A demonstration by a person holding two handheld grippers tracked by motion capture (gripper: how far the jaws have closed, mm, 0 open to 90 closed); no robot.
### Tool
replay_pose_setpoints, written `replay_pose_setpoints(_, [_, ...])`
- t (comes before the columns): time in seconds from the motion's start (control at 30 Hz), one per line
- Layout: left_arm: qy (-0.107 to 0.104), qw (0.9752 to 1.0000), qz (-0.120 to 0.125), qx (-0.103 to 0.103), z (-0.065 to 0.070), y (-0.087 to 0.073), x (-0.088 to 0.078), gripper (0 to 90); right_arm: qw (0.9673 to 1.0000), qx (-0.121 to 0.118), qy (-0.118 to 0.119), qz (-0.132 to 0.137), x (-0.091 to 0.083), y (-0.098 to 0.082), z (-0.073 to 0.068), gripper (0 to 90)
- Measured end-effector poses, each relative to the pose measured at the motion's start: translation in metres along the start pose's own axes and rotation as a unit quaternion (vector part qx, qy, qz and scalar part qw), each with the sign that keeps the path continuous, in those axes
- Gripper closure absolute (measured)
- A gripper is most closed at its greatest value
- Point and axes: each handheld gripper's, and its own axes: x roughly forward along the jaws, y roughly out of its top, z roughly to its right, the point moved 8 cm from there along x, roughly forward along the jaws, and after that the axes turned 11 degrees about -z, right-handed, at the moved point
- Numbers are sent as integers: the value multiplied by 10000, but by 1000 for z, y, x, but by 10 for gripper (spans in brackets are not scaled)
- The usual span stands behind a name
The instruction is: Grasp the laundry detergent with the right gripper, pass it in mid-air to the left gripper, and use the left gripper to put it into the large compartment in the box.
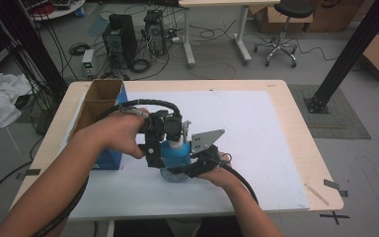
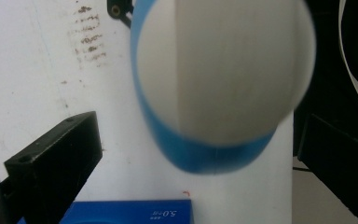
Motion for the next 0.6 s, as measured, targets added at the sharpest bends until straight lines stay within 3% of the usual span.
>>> replay_pose_setpoints(0.47, [-13,10000,-97,19,5,6,5,1,9999,-120,-24,94,15,12,1,463])
replay_pose_setpoints(0.6, [-13,9999,-149,17,6,7,7,1,10000,-54,26,43,16,13,-2,463])
